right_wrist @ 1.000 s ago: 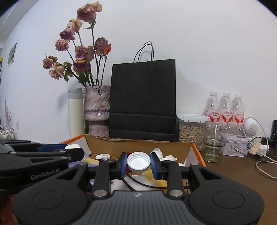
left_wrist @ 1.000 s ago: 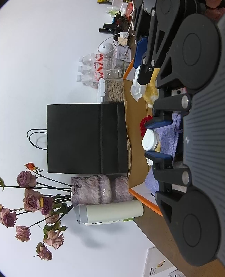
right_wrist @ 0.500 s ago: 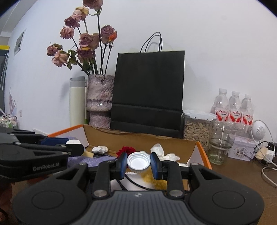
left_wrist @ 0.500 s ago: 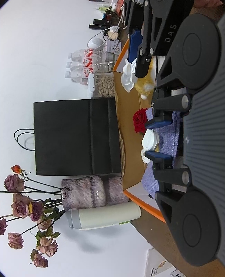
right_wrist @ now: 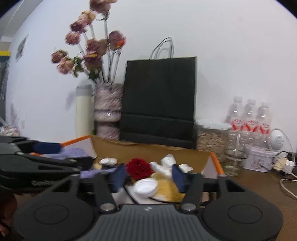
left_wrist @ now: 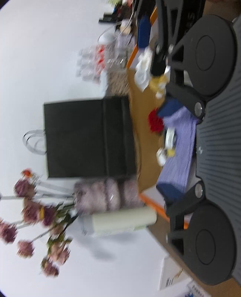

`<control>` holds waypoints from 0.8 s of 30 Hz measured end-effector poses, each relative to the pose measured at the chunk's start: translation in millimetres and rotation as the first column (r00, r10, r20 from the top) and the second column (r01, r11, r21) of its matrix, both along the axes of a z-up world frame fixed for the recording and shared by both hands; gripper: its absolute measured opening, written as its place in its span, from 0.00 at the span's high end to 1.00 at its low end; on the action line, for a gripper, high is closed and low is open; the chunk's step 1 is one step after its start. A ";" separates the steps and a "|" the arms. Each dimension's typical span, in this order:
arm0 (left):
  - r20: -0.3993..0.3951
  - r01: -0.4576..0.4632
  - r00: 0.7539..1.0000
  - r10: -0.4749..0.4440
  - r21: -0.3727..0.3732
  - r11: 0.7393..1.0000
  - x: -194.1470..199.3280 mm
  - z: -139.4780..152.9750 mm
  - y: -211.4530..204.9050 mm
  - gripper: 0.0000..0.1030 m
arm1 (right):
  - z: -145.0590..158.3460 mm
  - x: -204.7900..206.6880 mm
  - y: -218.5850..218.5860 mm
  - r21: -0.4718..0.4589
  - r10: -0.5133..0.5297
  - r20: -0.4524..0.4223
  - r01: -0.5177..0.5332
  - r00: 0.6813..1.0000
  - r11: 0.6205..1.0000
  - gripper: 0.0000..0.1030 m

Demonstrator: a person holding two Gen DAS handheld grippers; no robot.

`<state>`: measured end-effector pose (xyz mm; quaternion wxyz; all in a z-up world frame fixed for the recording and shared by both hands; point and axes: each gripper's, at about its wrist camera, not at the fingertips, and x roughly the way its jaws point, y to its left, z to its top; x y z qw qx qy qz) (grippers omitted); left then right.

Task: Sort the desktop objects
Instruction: 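Carry both white caps into the box and release them, then withdraw both grippers from the box back toward the remaining caps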

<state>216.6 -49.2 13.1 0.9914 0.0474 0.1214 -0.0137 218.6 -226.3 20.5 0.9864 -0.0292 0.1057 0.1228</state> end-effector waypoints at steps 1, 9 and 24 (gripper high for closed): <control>0.017 -0.033 0.999 0.033 -0.001 0.999 -0.3 0.8 1.7 0.01 | 0.2 -0.8 -1.8 0.010 -0.004 0.005 0.004 1.000 1.000 0.30; 0.013 -0.051 0.999 0.051 -0.033 0.998 1.7 0.2 7.6 0.00 | 2.2 -6.7 0.4 -0.009 0.000 0.049 0.000 0.999 1.000 0.00; 0.016 -0.063 0.998 0.063 -0.029 0.998 -0.4 -2.8 6.8 0.00 | 1.8 -6.6 0.6 -0.013 -0.015 0.049 0.016 0.999 1.000 0.00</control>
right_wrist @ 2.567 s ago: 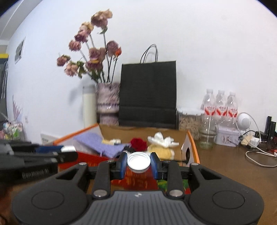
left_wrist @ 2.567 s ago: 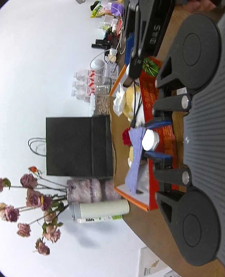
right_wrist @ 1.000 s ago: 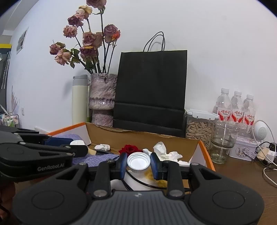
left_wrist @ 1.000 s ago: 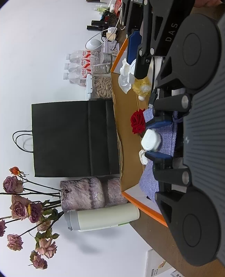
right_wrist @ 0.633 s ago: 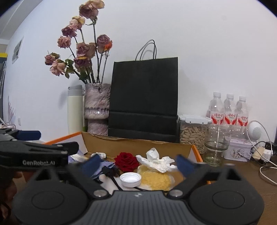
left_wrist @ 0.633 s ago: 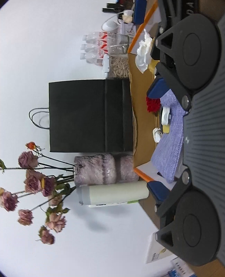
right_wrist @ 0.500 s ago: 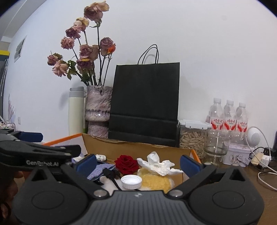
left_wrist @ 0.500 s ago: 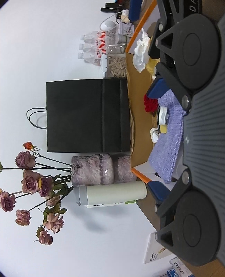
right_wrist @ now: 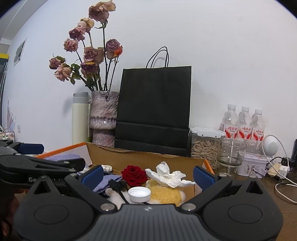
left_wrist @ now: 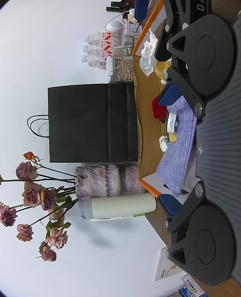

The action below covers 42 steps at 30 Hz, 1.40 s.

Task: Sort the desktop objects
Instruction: 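Withdraw both grippers from the box back toward the remaining caps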

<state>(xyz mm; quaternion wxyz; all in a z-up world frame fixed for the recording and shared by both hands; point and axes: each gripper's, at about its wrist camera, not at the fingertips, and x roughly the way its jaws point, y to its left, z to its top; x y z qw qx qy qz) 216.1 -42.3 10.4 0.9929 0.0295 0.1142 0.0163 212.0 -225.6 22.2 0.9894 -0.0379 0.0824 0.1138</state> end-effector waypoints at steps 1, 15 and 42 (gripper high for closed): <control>0.004 -0.002 1.000 0.002 0.002 1.000 -0.9 -0.1 -0.1 0.00 | 0.1 -0.8 0.2 -0.001 -0.002 0.003 0.002 1.000 1.000 0.00; 0.014 0.012 1.000 -0.012 0.055 0.998 -19.1 -0.1 -7.6 0.00 | -0.1 -16.3 -8.5 -0.005 -0.054 0.002 0.054 0.999 0.999 0.00; -0.127 0.083 0.989 -0.072 0.081 0.993 -76.0 -4.3 -9.1 0.00 | -7.6 -75.4 -27.8 0.000 0.004 -0.250 -0.004 0.968 1.000 0.00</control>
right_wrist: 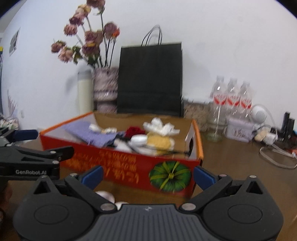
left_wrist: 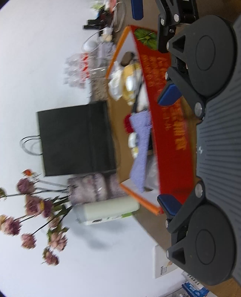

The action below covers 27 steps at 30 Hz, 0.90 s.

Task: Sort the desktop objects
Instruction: 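Withdraw both grippers from the box back toward the remaining caps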

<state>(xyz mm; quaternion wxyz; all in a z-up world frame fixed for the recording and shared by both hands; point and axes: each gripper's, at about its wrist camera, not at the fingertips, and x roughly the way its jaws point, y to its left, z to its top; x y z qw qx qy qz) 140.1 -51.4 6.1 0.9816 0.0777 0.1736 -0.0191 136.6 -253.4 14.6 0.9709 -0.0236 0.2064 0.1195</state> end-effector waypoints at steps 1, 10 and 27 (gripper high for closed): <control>-0.025 0.003 1.000 -0.003 -0.002 1.000 0.0 -1.0 0.0 0.00 | -1.2 -0.7 -0.5 -0.001 0.003 -0.017 -0.003 1.000 1.000 0.00; -0.222 -0.004 0.975 -0.006 -0.047 0.999 8.8 -14.2 9.3 0.00 | -14.4 -1.6 -1.1 -0.037 0.013 -0.179 -0.019 0.984 0.999 0.01; -0.343 -0.012 0.939 -0.025 -0.106 0.994 16.2 -24.2 15.8 0.00 | -17.4 -1.7 13.6 -0.039 0.099 -0.216 -0.110 0.971 0.993 0.74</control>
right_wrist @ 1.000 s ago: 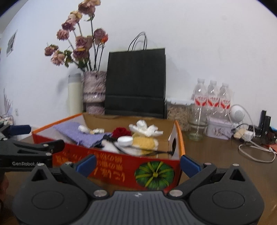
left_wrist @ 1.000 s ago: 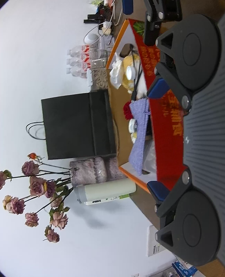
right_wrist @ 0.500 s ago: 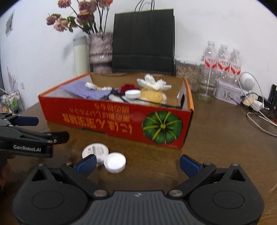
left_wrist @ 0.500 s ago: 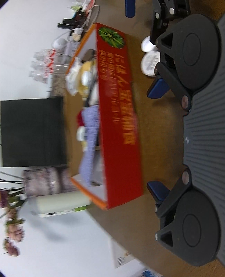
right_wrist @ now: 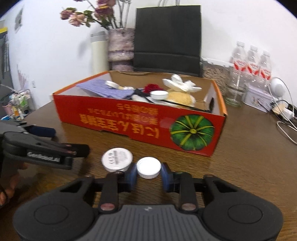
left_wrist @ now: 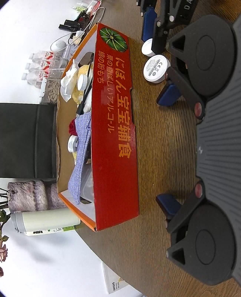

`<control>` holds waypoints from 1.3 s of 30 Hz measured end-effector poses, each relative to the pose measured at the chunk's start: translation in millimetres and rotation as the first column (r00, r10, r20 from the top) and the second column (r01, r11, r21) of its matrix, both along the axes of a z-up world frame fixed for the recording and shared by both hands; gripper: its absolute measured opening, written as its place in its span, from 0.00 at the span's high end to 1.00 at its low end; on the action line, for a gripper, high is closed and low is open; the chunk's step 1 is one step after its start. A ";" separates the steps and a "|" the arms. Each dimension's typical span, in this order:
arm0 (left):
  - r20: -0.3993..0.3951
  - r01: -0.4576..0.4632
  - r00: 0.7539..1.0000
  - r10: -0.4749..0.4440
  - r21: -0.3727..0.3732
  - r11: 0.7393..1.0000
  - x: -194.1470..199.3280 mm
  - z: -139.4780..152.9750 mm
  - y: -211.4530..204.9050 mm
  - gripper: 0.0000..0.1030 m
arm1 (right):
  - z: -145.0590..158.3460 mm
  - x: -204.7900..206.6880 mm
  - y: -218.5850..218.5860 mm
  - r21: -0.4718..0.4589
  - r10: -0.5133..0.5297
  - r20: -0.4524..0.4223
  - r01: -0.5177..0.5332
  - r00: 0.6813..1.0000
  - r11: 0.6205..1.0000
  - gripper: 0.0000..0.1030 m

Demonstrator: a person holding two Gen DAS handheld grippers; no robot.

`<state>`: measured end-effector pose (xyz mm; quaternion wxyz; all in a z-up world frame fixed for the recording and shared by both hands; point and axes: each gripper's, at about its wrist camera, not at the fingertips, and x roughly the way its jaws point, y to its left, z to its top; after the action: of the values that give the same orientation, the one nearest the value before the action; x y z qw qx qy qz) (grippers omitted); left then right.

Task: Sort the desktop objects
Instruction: 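Grasp a white cap with the right gripper while the left grasps the round white disc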

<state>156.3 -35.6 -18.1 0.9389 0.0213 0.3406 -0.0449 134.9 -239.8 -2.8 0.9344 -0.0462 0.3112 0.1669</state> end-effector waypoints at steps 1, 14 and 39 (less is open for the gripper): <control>0.000 0.000 1.000 0.000 0.000 1.000 -0.2 0.0 0.2 0.00 | 0.4 0.1 -0.2 0.005 0.002 -0.001 -0.002 1.000 1.000 0.74; 0.004 0.001 1.000 -0.001 -0.007 1.000 0.1 0.5 -0.1 0.00 | -0.6 18.2 -34.7 0.023 -0.088 -0.008 0.088 0.996 0.996 0.74; 0.005 0.096 0.995 -0.096 -0.024 0.995 4.9 -0.7 -80.9 0.00 | -1.6 24.2 -88.0 0.047 -0.106 -0.015 0.107 0.994 0.993 0.74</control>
<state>161.1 -116.5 -18.9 0.9365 0.0264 0.3369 -0.0939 159.1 -327.9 -4.5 0.9410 -0.0063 0.3148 0.1243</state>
